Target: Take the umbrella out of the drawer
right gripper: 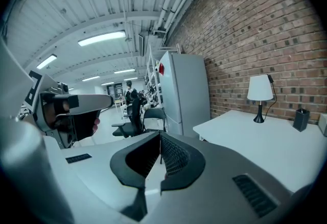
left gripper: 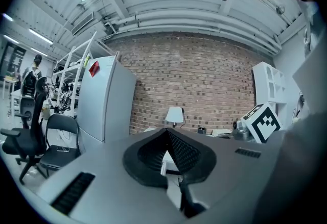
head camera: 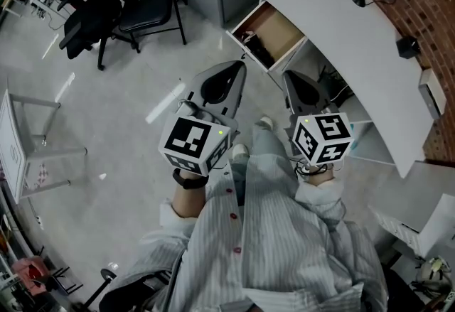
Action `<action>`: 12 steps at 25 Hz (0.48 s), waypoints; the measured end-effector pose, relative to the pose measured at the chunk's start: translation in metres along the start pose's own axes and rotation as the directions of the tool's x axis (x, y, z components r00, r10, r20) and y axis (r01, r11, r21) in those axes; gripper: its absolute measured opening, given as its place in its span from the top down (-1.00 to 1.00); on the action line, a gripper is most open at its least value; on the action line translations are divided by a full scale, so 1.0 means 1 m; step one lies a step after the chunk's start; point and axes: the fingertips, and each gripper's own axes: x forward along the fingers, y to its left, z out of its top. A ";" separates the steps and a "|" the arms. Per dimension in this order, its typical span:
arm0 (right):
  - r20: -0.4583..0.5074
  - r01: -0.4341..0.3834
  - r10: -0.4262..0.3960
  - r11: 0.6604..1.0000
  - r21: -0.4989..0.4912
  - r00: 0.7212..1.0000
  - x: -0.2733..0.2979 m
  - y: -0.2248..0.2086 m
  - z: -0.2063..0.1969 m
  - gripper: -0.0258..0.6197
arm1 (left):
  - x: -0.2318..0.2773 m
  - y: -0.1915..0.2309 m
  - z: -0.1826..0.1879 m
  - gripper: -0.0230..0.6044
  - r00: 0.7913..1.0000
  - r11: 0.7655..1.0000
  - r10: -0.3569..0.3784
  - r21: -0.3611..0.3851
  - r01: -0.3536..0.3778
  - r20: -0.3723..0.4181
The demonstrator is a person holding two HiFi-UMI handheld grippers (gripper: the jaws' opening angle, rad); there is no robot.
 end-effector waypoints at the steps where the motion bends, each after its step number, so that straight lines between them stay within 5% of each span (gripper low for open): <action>1: -0.002 0.001 -0.001 1.000 0.000 1.000 0.002 -0.002 -0.001 0.81 | 0.002 0.002 -0.001 0.90 1.000 1.000 0.003 -0.002 -0.003 0.000; 12: -0.027 -0.015 0.015 1.000 0.006 1.000 0.066 -0.037 0.008 0.81 | 0.058 0.044 -0.005 0.90 1.000 1.000 0.019 0.001 -0.019 -0.017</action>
